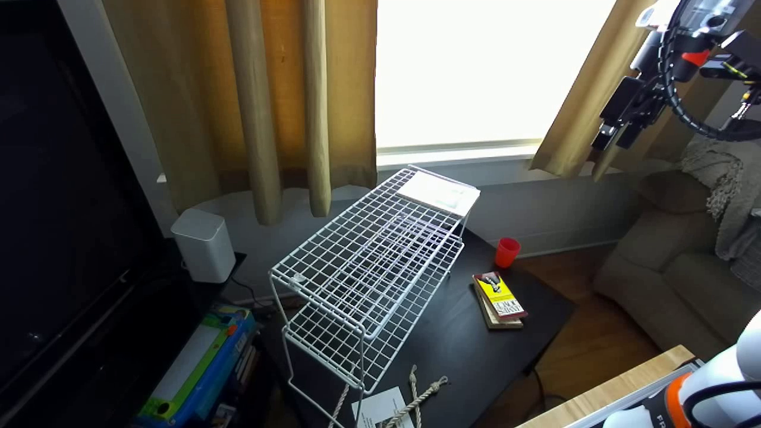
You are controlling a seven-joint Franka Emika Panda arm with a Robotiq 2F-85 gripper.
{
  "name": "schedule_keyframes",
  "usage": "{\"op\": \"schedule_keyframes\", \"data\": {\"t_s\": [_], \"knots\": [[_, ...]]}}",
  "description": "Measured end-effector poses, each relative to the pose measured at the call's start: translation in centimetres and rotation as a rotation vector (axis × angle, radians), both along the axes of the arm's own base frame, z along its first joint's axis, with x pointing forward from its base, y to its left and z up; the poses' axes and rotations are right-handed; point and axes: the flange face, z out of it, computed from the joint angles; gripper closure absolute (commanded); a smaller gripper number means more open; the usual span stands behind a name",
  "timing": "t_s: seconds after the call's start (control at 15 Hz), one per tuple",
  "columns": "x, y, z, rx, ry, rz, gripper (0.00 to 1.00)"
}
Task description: Put the book on the lower shelf
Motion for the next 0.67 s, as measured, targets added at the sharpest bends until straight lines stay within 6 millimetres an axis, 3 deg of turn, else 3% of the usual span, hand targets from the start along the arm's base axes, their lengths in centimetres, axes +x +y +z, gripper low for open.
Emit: {"op": "schedule_keyframes", "data": {"t_s": [0.67], "knots": [[8.6, 0.7, -11.2, 0.271, -0.069, -0.418, 0.0]]}}
